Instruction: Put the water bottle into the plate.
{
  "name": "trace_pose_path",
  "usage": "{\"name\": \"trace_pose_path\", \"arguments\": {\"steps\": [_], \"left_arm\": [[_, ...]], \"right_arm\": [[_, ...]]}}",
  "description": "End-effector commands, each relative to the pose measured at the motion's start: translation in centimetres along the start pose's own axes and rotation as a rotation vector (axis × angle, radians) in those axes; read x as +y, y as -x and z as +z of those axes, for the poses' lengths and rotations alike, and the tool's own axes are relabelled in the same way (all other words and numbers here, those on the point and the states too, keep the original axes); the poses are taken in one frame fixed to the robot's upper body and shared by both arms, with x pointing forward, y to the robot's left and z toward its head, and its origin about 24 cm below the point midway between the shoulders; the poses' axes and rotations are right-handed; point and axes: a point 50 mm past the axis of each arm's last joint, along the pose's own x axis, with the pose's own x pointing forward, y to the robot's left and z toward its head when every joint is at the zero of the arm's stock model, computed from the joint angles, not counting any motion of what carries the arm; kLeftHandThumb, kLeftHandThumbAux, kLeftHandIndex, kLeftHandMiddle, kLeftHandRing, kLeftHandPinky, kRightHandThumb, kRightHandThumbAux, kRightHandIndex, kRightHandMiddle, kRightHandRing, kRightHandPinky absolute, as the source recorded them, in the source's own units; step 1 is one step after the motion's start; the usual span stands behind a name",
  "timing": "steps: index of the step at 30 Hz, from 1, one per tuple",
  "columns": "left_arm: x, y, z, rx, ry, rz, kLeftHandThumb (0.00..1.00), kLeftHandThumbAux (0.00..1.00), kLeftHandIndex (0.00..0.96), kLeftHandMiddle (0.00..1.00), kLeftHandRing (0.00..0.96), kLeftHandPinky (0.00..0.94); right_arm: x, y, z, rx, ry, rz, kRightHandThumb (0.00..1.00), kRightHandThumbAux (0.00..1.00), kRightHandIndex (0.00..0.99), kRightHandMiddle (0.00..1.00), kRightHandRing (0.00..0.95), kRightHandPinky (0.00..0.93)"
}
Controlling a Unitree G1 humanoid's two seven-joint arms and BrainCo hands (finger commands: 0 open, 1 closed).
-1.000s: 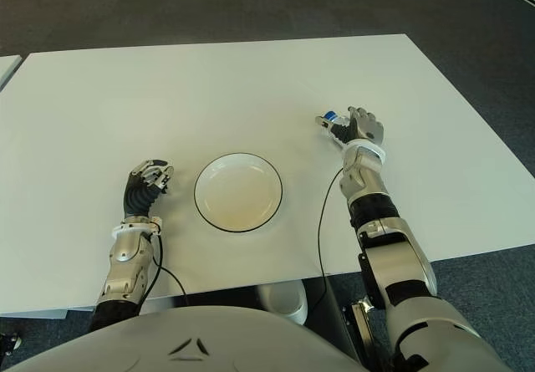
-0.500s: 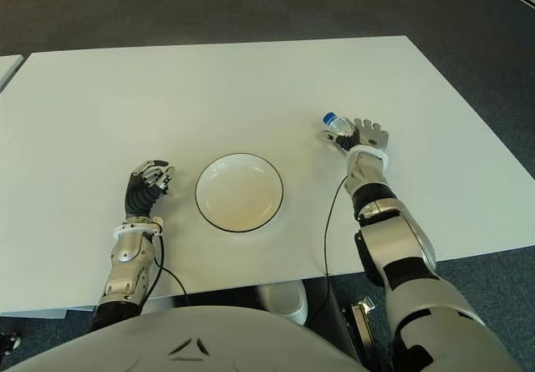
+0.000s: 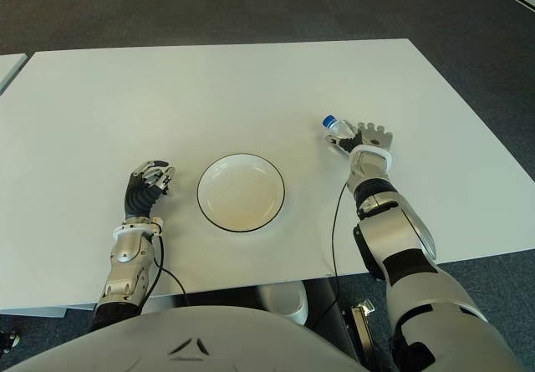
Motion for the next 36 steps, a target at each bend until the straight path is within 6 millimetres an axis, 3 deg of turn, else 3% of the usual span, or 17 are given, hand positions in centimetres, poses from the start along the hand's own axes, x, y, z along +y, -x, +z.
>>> {"name": "trace_pose_path", "arguments": {"steps": [1,8,12,14,18,20,21,24,28,36], "left_arm": [[0.1,0.3,-0.8,0.045,0.012,0.003,0.704,0.721,0.433,0.739,0.733,0.735],[0.2,0.4,-0.8,0.053,0.037,0.015,0.704,0.720,0.434,0.735,0.729,0.723],[0.3,0.4,-0.8,0.047,0.040,0.024,0.705,0.719,0.434,0.732,0.726,0.724],[0.4,0.4,-0.8,0.047,0.045,0.028,0.705,0.719,0.434,0.731,0.724,0.721],[0.4,0.4,-0.8,0.047,0.063,0.030,0.706,0.719,0.434,0.729,0.721,0.716],[0.4,0.4,-0.9,0.049,0.072,0.033,0.706,0.719,0.434,0.726,0.718,0.712],[0.4,0.4,-0.8,0.047,0.076,0.035,0.706,0.719,0.434,0.724,0.717,0.712],[0.5,0.4,-0.8,0.040,0.080,0.042,0.707,0.719,0.435,0.723,0.717,0.717],[0.5,0.5,-0.8,0.034,0.076,0.052,0.707,0.718,0.435,0.723,0.716,0.718],[0.5,0.5,-0.8,0.030,0.064,0.053,0.706,0.719,0.435,0.725,0.719,0.727]], "right_arm": [[6.6,1.8,-0.3,0.037,0.033,0.263,0.598,0.203,0.000,0.000,0.000,0.000],[7.5,2.2,-0.4,0.074,0.010,0.299,0.599,0.280,0.000,0.000,0.000,0.000],[7.8,2.3,-0.4,0.083,-0.006,0.317,0.588,0.338,0.208,0.004,0.000,0.000],[8.0,2.4,-0.5,0.080,-0.016,0.327,0.656,0.552,0.339,0.053,0.000,0.000],[8.4,2.5,-0.8,0.078,-0.024,0.338,0.692,0.661,0.408,0.137,0.055,0.042],[8.7,2.5,-1.0,0.078,-0.034,0.345,0.701,0.685,0.424,0.187,0.102,0.108],[8.7,2.5,-0.9,0.082,-0.044,0.349,0.703,0.691,0.429,0.281,0.215,0.227],[8.4,2.5,-0.7,0.099,-0.082,0.356,0.706,0.700,0.435,0.462,0.435,0.473],[8.5,2.5,-0.7,0.115,-0.147,0.355,0.705,0.707,0.438,0.629,0.660,0.713],[8.2,2.6,0.0,0.125,-0.190,0.347,0.700,0.715,0.438,0.751,0.789,0.848]]}}
